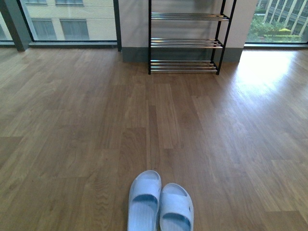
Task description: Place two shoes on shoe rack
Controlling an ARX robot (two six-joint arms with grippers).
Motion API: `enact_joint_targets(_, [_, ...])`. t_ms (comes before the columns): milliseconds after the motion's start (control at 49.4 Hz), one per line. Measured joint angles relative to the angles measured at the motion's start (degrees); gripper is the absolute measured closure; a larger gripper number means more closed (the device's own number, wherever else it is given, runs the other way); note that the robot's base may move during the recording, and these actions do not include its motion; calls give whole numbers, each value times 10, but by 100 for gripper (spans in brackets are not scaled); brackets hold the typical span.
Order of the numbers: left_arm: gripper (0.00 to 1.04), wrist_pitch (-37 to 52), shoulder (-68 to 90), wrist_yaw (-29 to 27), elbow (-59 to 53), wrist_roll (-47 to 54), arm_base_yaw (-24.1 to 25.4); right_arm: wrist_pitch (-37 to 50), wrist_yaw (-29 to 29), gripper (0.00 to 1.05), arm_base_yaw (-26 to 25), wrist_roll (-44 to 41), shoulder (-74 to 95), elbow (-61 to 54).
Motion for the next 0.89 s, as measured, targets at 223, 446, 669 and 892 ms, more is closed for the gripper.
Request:
enact_joint_targets(223, [9, 0, 0, -1, 0, 0, 0, 0, -2, 9, 0, 0, 2, 0])
enact_joint_targets(446, [9, 0, 0, -1, 0, 0, 0, 0, -2, 9, 0, 0, 1, 0])
enact_joint_targets(669, [9, -156, 154, -203, 68, -220, -90, 0, -2, 9, 0, 0, 1, 0])
enact_joint_targets(892, [9, 20, 403, -106, 121, -320, -110, 0, -2, 9, 0, 0, 1, 0])
